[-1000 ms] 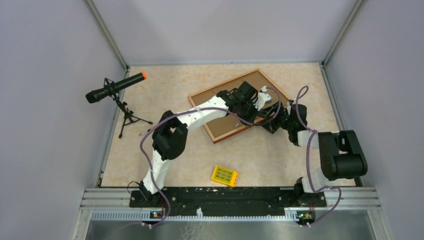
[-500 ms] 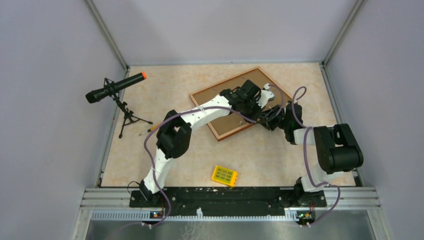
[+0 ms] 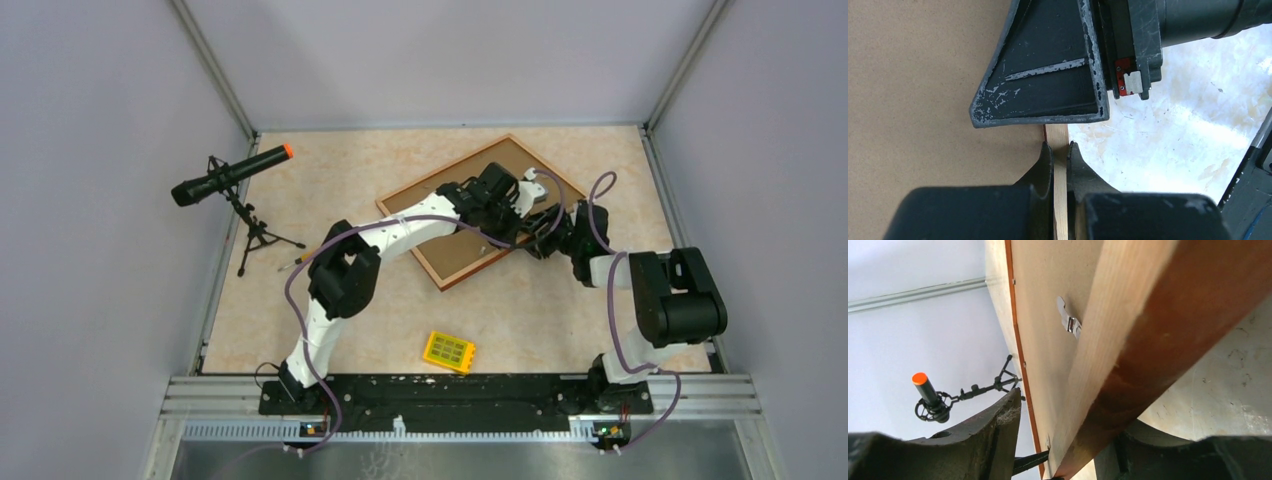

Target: Take the photo out of the frame

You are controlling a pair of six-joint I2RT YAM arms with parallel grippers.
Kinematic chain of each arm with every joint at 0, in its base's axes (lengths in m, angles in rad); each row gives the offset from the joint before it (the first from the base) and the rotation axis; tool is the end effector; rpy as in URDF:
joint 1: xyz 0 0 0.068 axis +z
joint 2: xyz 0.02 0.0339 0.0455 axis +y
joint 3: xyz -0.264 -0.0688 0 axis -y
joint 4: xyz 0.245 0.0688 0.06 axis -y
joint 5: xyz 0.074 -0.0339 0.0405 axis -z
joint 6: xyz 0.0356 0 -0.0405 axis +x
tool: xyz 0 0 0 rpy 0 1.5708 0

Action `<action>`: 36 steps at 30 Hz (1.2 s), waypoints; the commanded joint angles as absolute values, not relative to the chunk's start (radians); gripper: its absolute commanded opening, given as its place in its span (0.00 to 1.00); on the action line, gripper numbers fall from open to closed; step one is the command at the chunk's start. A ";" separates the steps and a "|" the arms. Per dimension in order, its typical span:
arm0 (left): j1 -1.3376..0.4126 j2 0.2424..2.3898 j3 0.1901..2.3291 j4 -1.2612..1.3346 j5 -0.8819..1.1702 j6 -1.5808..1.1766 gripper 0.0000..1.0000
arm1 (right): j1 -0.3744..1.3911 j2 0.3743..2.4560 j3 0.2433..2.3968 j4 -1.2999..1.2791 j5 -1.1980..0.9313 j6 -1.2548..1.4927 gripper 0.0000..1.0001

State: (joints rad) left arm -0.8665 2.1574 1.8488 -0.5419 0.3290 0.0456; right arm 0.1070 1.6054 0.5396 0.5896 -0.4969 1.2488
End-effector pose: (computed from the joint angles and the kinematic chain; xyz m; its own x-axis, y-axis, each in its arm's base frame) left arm 0.3077 -0.3800 0.2352 -0.4470 0.5927 -0.6700 0.8805 0.4238 -0.2125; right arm 0.2903 0.0482 0.1437 -0.6329 0.7707 -0.0740 0.2693 0.3087 0.9122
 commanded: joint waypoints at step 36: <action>-0.558 1.425 1.550 -0.542 0.473 0.118 0.99 | 0.022 1.328 1.517 -0.449 -0.183 -0.068 0.00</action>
State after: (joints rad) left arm -0.5846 1.5078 1.5761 -0.5533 0.5007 0.1081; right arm -0.0151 1.3811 1.3975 -0.4381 -0.3908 0.2619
